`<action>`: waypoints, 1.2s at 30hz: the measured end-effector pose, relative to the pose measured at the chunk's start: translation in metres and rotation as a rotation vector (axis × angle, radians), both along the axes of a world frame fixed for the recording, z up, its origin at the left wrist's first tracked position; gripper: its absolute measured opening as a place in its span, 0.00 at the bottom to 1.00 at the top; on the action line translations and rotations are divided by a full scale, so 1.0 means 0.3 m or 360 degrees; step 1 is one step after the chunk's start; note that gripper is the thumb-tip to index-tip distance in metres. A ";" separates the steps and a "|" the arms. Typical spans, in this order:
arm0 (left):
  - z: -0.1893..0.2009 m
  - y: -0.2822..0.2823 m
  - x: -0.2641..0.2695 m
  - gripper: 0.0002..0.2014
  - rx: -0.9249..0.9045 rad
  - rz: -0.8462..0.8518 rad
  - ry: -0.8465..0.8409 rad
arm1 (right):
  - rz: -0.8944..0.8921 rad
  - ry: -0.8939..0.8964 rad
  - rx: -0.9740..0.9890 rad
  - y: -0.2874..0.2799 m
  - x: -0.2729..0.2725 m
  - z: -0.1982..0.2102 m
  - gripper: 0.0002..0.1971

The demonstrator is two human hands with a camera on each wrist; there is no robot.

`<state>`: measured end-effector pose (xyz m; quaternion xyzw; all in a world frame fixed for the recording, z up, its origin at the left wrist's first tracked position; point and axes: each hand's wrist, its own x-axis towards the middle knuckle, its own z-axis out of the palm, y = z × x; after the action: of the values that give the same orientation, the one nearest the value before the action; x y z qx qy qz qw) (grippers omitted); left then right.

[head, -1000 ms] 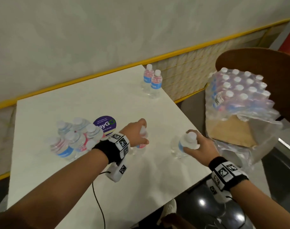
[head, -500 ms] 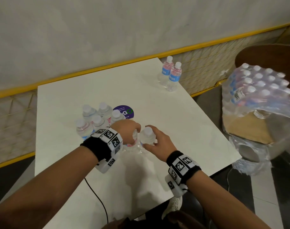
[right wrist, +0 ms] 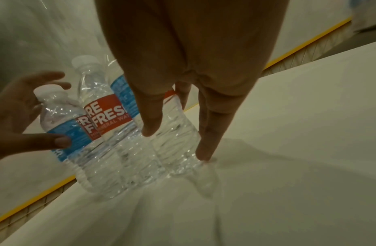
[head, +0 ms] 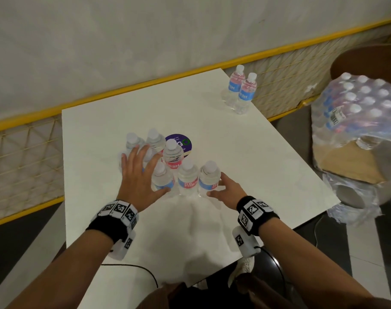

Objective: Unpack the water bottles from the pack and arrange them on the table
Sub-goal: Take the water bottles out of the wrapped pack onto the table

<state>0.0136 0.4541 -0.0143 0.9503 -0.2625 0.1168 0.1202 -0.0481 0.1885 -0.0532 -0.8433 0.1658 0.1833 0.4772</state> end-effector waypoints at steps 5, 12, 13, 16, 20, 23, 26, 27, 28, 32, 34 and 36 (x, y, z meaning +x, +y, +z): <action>-0.045 0.037 -0.014 0.60 -0.0292 0.0308 0.0128 | 0.0012 -0.0008 -0.0024 0.044 0.021 -0.008 0.39; -0.104 0.038 -0.055 0.71 -0.1026 0.0588 0.0588 | 0.0081 0.0016 -0.0082 0.081 0.047 0.002 0.39; -0.112 0.028 -0.059 0.71 -0.1091 0.0630 0.0599 | 0.0093 0.0022 -0.0090 0.086 0.048 0.004 0.38; -0.159 0.007 -0.070 0.72 -0.1267 0.0767 0.0626 | 0.0144 0.0032 -0.0117 0.102 0.051 0.008 0.37; -0.224 0.004 -0.068 0.75 -0.1344 0.0746 0.0718 | 0.0187 0.0034 -0.0128 0.131 0.051 0.021 0.37; -0.240 0.014 -0.046 0.74 -0.1411 0.0702 0.0682 | 0.0225 0.0022 -0.0133 0.161 0.049 0.023 0.38; -0.227 0.028 -0.029 0.73 -0.1430 0.0765 0.0670 | 0.0280 0.0020 -0.0119 0.203 0.048 0.028 0.37; -0.223 0.034 -0.025 0.73 -0.1409 0.0816 0.0669 | 0.0303 0.0019 -0.0115 0.221 0.049 0.030 0.36; -0.222 0.043 -0.023 0.72 -0.1350 0.0877 0.0664 | 0.0325 0.0015 -0.0115 0.240 0.050 0.032 0.36; -0.190 0.041 -0.019 0.69 -0.1154 0.1234 0.0813 | 0.0379 0.0013 -0.0137 0.322 0.059 0.014 0.38; -0.167 0.023 -0.013 0.65 -0.1297 0.1368 0.0957 | 0.0371 0.0028 -0.0130 0.353 0.060 0.007 0.37; -0.137 0.005 -0.026 0.62 -0.1396 0.1433 0.1051 | 0.0363 0.0022 -0.0105 0.367 0.056 0.004 0.36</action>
<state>0.0059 0.4556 -0.0554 0.8162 0.2771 -0.0442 0.5051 -0.0314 0.2986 -0.0522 -0.8707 0.0781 0.2367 0.4240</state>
